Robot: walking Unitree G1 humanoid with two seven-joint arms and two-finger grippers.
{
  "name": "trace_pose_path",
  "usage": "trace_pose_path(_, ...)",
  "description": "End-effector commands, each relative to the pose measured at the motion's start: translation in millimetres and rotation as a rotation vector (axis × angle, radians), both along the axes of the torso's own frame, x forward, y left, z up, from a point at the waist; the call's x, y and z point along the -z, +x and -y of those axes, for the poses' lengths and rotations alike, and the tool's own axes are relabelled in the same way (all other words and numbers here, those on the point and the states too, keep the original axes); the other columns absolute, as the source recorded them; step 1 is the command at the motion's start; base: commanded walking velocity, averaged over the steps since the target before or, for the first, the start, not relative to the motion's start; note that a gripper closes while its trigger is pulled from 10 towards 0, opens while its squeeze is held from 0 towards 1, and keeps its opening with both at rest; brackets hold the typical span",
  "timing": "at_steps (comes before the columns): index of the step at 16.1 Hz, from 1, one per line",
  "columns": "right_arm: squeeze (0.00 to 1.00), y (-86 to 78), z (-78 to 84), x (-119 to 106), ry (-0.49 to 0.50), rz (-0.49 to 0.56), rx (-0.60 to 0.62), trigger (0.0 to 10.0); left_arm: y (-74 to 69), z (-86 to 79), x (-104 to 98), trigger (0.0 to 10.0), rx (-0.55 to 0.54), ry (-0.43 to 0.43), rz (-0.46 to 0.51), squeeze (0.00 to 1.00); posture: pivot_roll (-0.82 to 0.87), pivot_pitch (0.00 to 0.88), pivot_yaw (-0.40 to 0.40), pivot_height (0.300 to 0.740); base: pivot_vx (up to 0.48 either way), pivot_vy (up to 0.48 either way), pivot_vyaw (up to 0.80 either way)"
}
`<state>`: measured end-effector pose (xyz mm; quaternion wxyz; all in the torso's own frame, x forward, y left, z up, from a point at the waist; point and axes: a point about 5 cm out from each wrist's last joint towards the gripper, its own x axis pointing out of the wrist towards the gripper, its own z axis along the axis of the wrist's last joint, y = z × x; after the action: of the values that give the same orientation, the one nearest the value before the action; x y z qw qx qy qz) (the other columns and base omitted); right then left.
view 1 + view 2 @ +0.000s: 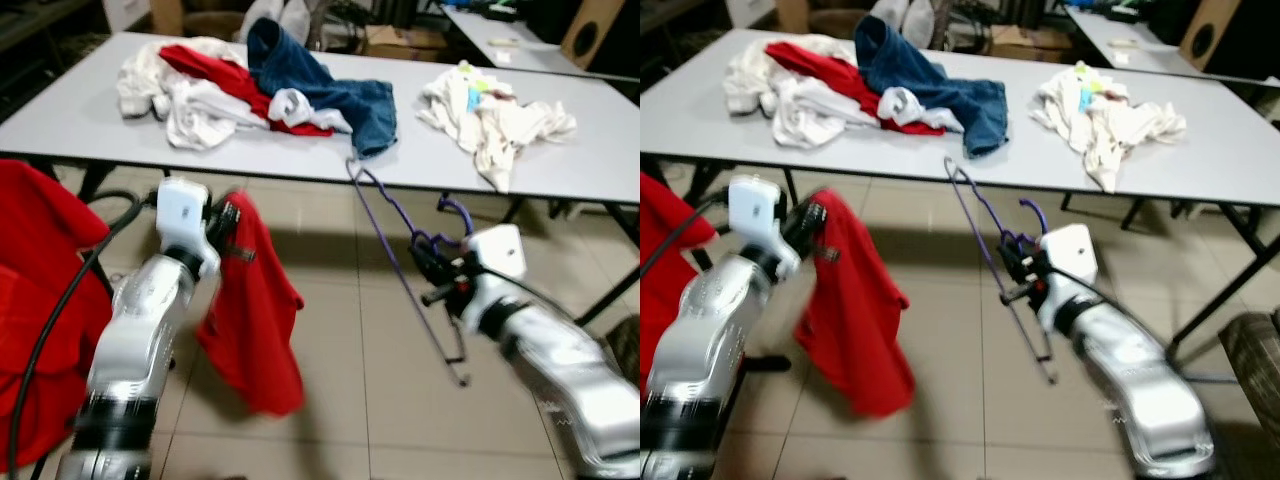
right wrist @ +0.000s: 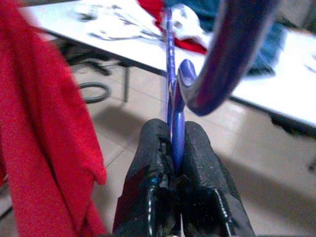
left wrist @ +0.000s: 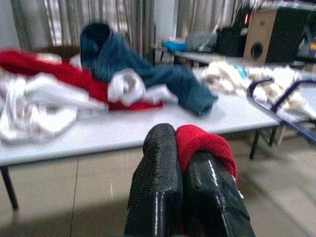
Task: Hang hanger
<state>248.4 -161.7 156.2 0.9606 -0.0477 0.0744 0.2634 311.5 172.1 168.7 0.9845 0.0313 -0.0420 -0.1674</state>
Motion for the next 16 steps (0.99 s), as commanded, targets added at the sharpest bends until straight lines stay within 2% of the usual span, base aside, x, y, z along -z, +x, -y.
trace_pose_path(1, 0.00, -2.1, 7.2, -14.4, -0.016, 0.025, -0.084, 10.0, 8.0, 6.7, -7.2, 10.0, 0.006, 0.004, 0.016, 0.00, 0.02, 0.000, -0.063, 0.740, 0.326, 0.000, 0.00)
trace_pose_path(4, 0.00, -6.8, 17.7, -27.7, -0.047, 0.036, -0.166, 10.0, 14.1, 7.5, -16.1, 10.0, 0.013, 0.017, 0.038, 0.00, 0.02, 0.000, -0.063, 0.740, 0.331, 0.000, 0.00)
trace_pose_path(5, 0.00, -15.8, 30.0, -36.1, -0.101, 0.011, -0.273, 10.0, 21.2, 3.1, -24.0, 10.0, 0.013, 0.031, 0.058, 0.00, 0.02, 0.000, -0.063, 0.740, 0.382, 0.000, 0.00)
trace_pose_path(7, 0.00, -21.5, 37.4, -37.9, -0.155, -0.027, -0.337, 10.0, 27.2, 3.6, -30.4, 10.0, 0.029, 0.026, 0.071, 0.00, 0.02, 0.000, -0.057, 0.740, 0.480, 0.000, 0.00)
trace_pose_path(9, 0.00, -22.3, 39.4, -39.2, -0.161, -0.033, -0.355, 10.0, 32.0, 5.1, -33.5, 10.0, 0.039, 0.017, 0.072, 0.00, 0.03, 0.000, -0.054, 0.740, 0.480, 0.000, 0.00)
trace_pose_path(10, 0.00, -19.4, 38.4, -42.2, -0.148, -0.029, -0.380, 10.0, 40.6, 9.5, -42.9, 10.0, 0.061, 0.022, 0.095, 0.00, 0.04, 0.000, -0.061, 0.740, 0.431, 0.000, 0.00)
trace_pose_path(11, 0.00, -18.6, 37.7, -43.1, -0.142, -0.029, -0.392, 10.0, 43.0, 10.9, -46.4, 10.0, 0.070, 0.021, 0.104, 0.00, 0.04, 0.000, -0.061, 0.740, 0.431, 0.000, 0.00)
trace_pose_path(14, 0.00, -20.5, 23.1, -43.4, -0.117, -0.045, -0.494, 10.0, 50.4, 17.2, -70.4, 10.0, 0.111, -0.008, 0.170, 0.00, 0.04, 0.000, -0.070, 0.740, 0.480, 0.000, 0.00)
trace_pose_path(16, 0.00, -22.2, 22.9, -45.8, -0.121, -0.053, -0.527, 10.0, 57.1, 19.0, -80.6, 10.0, 0.116, -0.013, 0.196, 0.00, 0.03, 0.000, -0.066, 0.740, 0.480, 0.000, 0.00)
